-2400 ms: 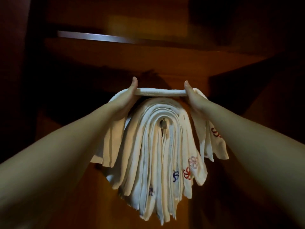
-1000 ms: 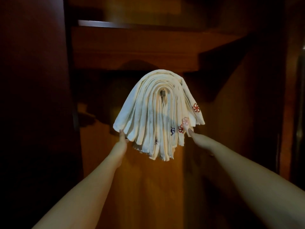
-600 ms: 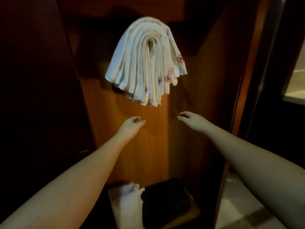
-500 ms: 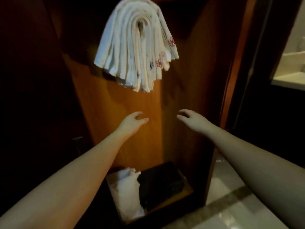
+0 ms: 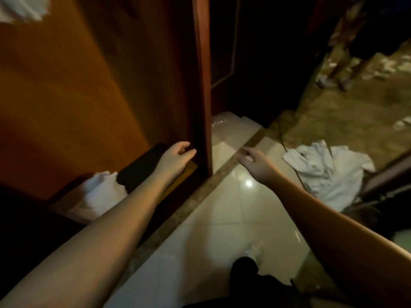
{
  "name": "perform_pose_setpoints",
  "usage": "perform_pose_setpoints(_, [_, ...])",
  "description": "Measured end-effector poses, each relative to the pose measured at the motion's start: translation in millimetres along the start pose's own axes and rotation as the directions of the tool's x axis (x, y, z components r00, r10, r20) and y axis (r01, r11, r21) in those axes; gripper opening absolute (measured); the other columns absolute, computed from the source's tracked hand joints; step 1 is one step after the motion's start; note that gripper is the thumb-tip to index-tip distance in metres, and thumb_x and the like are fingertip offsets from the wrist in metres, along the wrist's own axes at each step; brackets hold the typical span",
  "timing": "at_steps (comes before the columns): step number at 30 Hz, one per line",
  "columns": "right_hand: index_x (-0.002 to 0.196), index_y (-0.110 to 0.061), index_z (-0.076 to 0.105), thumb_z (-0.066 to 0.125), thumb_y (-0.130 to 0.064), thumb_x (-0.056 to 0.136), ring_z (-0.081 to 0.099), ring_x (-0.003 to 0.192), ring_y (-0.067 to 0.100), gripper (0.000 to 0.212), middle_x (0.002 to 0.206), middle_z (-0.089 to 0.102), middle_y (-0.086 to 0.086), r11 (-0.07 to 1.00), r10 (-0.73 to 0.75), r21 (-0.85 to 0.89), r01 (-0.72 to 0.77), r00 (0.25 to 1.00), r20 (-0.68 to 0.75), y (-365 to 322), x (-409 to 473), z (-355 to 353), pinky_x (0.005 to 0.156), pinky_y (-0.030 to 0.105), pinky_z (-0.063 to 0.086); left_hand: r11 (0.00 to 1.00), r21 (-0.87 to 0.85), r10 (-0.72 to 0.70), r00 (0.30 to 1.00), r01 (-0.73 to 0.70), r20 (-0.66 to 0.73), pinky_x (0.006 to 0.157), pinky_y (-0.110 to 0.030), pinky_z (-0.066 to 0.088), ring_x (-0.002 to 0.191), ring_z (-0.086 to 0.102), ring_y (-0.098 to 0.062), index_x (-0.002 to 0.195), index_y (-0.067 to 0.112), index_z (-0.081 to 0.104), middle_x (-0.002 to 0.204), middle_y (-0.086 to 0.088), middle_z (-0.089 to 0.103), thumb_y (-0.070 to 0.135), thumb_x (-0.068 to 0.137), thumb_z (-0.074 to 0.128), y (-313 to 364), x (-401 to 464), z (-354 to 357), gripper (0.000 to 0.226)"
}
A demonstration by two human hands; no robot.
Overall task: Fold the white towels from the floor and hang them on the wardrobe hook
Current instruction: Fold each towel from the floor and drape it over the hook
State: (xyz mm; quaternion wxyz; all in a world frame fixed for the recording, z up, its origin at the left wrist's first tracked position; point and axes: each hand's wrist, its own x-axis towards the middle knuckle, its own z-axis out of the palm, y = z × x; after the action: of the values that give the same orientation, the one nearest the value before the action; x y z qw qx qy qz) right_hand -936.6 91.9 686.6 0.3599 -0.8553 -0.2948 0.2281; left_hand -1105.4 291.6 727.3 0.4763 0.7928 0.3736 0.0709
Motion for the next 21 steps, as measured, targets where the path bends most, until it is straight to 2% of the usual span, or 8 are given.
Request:
perform_pose_setpoints(2, [0.140,-0.011,0.057,0.063,-0.035,0.099,0.050,0.133,0.024,0.047,0.141,0.056,0.009,0.995,0.089,0.048,-0.088,0.996,-0.015,43,2,-6,0.096,0.018,0.031,1.000,-0.014,-0.019,0.998,0.020,0.067,0.097,-0.029,0.036,0.132,0.050,-0.015,0.143,0.030,0.051,0.145,0.003,0.053,0.044,0.097,0.060,6,22,43,0.048])
perform_pose_setpoints(7, [0.146,-0.024,0.051,0.058,-0.049,0.099,0.049,0.136,0.019,0.053,0.151,0.048,-0.001,0.948,0.305,0.097,-0.305,0.952,0.008,139,24,-34,0.099,0.027,0.034,0.997,-0.033,-0.056,0.975,0.064,0.217,0.096,-0.031,0.042,0.124,0.054,-0.013,0.138,0.030,0.055,0.141,0.002,0.057,0.045,0.094,0.063,32,87,138,0.048])
perform_pose_setpoints(10, [0.147,-0.022,0.049,0.056,-0.050,0.100,0.049,0.135,0.020,0.055,0.153,0.047,-0.001,0.913,0.399,0.074,-0.400,0.916,0.033,188,43,-54,0.098,0.027,0.034,0.997,0.000,-0.079,0.954,0.082,0.289,0.094,-0.031,0.042,0.118,0.056,-0.013,0.137,0.026,0.056,0.138,0.000,0.060,0.042,0.094,0.064,49,130,188,0.047])
perform_pose_setpoints(13, [0.148,-0.020,0.048,0.056,-0.049,0.100,0.047,0.137,0.023,0.056,0.153,0.047,0.004,0.882,0.467,0.036,-0.469,0.882,0.065,226,60,-75,0.099,0.026,0.033,0.994,0.041,-0.113,0.934,0.105,0.340,0.098,-0.030,0.042,0.126,0.055,-0.018,0.140,0.021,0.055,0.141,-0.004,0.058,0.037,0.096,0.063,64,165,231,0.047])
perform_pose_setpoints(16, [0.150,-0.019,0.046,0.056,-0.049,0.100,0.045,0.139,0.026,0.059,0.155,0.044,0.007,0.840,0.541,-0.017,-0.543,0.835,0.101,263,83,-97,0.108,0.033,0.036,0.991,0.087,-0.123,0.920,0.098,0.373,0.100,-0.027,0.040,0.128,0.054,-0.019,0.139,0.017,0.056,0.141,-0.007,0.058,0.032,0.097,0.064,78,202,275,0.045])
perform_pose_setpoints(19, [0.150,-0.019,0.046,0.055,-0.050,0.100,0.046,0.139,0.027,0.059,0.156,0.043,0.008,0.781,0.624,-0.036,-0.624,0.775,0.105,298,106,-116,0.110,0.036,0.037,0.988,0.127,-0.136,0.901,0.091,0.413,0.094,-0.022,0.038,0.127,0.055,-0.020,0.137,0.014,0.058,0.139,-0.008,0.059,0.029,0.097,0.065,85,237,320,0.044])
perform_pose_setpoints(21, [0.149,-0.018,0.048,0.055,-0.049,0.100,0.047,0.138,0.026,0.058,0.154,0.046,0.008,0.739,0.672,-0.014,-0.674,0.735,0.094,319,123,-126,0.109,0.035,0.037,0.984,0.155,-0.148,0.870,0.084,0.470,0.101,-0.026,0.041,0.129,0.054,-0.021,0.138,0.013,0.057,0.141,-0.007,0.058,0.029,0.097,0.064,89,261,350,0.044])
